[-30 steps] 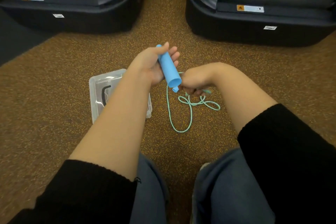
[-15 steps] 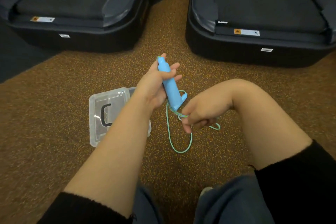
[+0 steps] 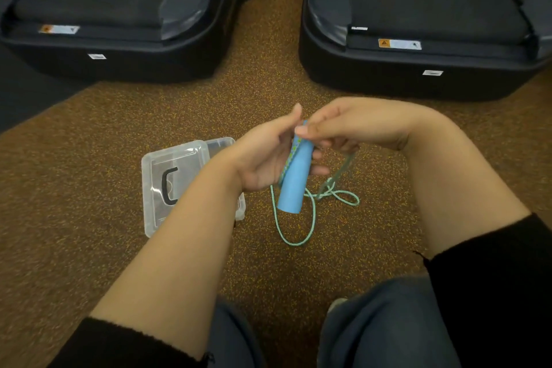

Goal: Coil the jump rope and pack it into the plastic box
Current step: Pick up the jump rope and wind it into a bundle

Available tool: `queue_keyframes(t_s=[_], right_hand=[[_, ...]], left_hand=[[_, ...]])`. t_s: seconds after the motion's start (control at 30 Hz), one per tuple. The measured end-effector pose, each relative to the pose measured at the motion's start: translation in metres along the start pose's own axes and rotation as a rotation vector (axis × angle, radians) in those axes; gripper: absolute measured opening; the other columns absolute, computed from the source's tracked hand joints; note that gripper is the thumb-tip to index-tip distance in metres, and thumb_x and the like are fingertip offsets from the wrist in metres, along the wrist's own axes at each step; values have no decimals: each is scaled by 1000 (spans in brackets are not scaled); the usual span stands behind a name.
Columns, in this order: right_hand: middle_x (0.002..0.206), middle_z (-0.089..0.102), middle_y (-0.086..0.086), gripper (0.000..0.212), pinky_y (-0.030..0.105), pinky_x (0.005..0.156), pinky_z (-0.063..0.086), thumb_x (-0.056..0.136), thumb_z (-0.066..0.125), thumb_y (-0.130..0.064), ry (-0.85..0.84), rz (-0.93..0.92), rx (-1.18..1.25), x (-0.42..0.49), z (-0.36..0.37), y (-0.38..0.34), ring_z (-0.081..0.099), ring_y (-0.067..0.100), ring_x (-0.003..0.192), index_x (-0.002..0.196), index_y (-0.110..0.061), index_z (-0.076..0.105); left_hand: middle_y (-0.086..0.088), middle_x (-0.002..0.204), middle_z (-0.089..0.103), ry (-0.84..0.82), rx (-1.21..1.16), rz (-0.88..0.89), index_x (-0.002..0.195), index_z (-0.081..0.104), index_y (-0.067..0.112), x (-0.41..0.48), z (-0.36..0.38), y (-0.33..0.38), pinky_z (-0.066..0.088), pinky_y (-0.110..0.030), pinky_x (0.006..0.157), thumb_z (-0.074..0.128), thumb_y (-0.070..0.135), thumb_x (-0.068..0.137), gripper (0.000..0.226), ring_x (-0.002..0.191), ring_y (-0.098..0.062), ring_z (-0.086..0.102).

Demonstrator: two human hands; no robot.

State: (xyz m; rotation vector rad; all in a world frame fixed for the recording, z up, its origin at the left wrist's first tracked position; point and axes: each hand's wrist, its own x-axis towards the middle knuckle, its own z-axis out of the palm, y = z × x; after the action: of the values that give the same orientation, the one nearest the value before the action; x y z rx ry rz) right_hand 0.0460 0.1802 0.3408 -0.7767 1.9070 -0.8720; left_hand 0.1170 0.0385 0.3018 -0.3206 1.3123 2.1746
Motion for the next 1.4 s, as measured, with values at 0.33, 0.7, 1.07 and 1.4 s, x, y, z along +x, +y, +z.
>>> queue_keyframes(t_s=[0.33, 0.7, 1.07, 1.4], right_hand=[[49, 55, -10, 26, 11, 46, 34, 85, 66, -23, 451, -221, 155, 18, 0, 10, 45, 0, 45, 76, 0, 60], [64, 56, 6, 41, 32, 63, 41, 57, 83, -47, 735, -210, 226, 37, 3, 26, 48, 16, 63, 63, -12, 62], [65, 48, 9, 42, 33, 64, 38, 73, 73, -46, 854, -116, 267, 52, 13, 42, 41, 19, 64, 69, -5, 63], [57, 43, 0, 30, 22, 45, 32, 95, 43, -11, 390, 182, -16, 57, 25, 38, 39, 15, 46, 66, -18, 47]], left_hand=[[-11, 97, 68, -71, -144, 140, 112, 56, 15, -6, 4, 6, 59, -31, 65, 31, 42, 95, 41, 78, -22, 72], [-2, 86, 67, -8, 169, 242, 86, 51, 15, 1, -5, -2, 57, -26, 73, 50, 3, 92, 13, 76, -15, 71], [-3, 85, 74, -71, 249, 226, 99, 63, 7, -5, -4, -3, 56, -19, 69, 55, 2, 85, 17, 75, -11, 72], [-14, 99, 72, 38, -112, 328, 109, 60, -1, -3, -10, 7, 58, -30, 80, 41, 15, 98, 27, 86, -20, 71]])
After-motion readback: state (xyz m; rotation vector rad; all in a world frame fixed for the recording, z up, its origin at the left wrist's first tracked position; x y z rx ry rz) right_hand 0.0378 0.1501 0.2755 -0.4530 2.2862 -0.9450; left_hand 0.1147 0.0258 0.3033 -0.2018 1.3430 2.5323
